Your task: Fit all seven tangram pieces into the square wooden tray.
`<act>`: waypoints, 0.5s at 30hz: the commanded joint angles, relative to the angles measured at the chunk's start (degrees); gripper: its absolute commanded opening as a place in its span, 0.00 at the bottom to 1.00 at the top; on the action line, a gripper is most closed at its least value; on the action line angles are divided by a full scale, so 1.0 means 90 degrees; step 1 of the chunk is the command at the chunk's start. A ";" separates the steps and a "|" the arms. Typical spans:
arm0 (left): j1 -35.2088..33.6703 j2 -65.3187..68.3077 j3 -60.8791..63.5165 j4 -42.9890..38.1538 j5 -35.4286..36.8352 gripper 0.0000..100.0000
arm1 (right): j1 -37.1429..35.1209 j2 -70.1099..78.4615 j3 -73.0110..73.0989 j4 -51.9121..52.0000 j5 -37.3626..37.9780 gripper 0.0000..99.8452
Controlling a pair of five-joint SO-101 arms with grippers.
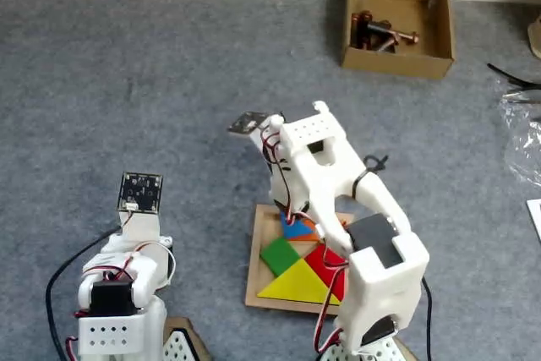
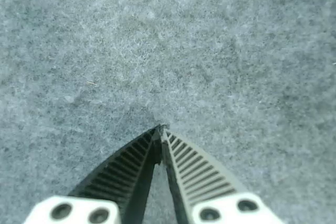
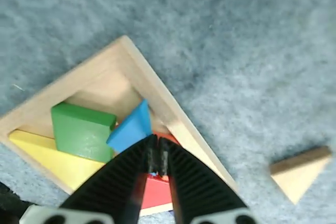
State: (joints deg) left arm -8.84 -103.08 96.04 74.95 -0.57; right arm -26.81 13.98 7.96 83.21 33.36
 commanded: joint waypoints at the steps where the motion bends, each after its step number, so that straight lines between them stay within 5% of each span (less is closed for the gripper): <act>1: -0.0063 0.0015 0.0132 0.0029 0.0029 0.01 | -0.0171 -0.0943 -0.0054 0.0054 -0.0068 0.01; 15: -0.0063 0.0015 0.0132 0.0029 0.0029 0.01 | -0.0855 -0.2252 0.1978 -0.2193 -0.0391 0.01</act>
State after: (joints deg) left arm -8.84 -103.08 96.04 74.95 -0.57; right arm -33.85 -1.67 23.08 69.85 30.37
